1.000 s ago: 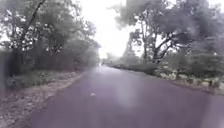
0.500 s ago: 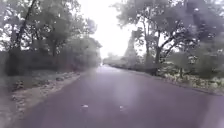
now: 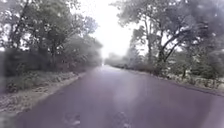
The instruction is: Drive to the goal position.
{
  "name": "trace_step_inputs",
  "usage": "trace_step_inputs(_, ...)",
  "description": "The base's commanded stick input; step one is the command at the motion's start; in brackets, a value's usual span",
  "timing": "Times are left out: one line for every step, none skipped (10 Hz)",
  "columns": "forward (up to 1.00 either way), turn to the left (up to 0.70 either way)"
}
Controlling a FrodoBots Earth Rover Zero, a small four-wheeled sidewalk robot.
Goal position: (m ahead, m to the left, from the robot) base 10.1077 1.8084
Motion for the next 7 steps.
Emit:
trace_step_inputs(1.00, 0.00)
trace_step_inputs(1.00, 0.00)
trace_step_inputs(1.00, 0.00)
trace_step_inputs(1.00, 0.00)
trace_step_inputs(1.00, 0.00)
trace_step_inputs(1.00, 0.00)
trace_step_inputs(1.00, 0.00)
